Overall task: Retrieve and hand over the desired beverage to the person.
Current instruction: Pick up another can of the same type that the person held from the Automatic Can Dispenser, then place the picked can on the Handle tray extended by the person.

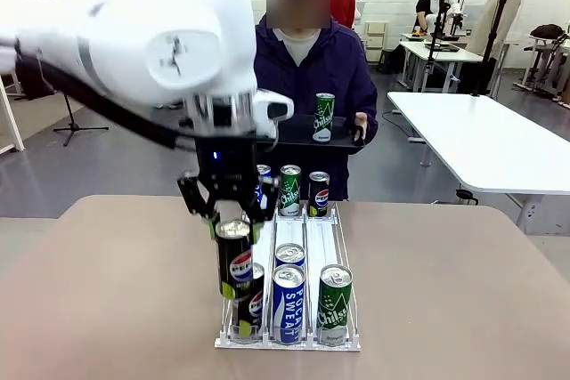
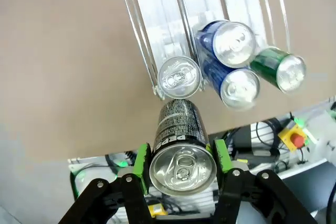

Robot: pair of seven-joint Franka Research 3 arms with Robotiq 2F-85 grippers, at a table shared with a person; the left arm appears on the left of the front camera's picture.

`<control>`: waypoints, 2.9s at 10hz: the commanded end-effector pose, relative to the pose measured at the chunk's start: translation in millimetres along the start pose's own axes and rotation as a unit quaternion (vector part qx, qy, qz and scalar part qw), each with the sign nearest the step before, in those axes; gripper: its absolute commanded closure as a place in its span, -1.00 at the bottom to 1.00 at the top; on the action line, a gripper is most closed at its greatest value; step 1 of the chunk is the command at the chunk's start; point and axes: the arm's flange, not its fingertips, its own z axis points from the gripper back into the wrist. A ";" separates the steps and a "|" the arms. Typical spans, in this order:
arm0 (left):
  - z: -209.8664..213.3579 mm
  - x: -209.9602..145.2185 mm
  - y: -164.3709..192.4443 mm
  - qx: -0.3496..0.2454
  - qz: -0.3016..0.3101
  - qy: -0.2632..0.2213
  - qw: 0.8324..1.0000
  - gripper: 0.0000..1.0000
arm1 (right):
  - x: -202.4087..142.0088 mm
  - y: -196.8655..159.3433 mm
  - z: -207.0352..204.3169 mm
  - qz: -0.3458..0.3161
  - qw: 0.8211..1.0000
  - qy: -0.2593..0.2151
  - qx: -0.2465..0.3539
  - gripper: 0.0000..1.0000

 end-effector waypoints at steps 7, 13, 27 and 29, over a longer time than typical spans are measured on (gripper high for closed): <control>97.4 6.9 17.9 0.016 0.002 -0.030 0.999 0.99 | -1.5 0.4 -2.9 0.006 1.000 -0.007 0.014 -1.00; 93.1 3.6 16.3 0.002 0.004 -0.033 0.999 0.99 | -1.5 0.4 -2.9 0.006 1.000 -0.007 0.014 -1.00; 96.1 17.4 22.4 0.008 -0.002 -0.048 0.999 -0.16 | -1.5 0.4 -2.9 0.006 1.000 -0.007 0.014 -1.00; 119.8 54.3 31.5 -0.001 -0.010 -0.065 0.998 -0.16 | -1.5 0.4 -2.9 0.006 1.000 -0.007 0.014 -1.00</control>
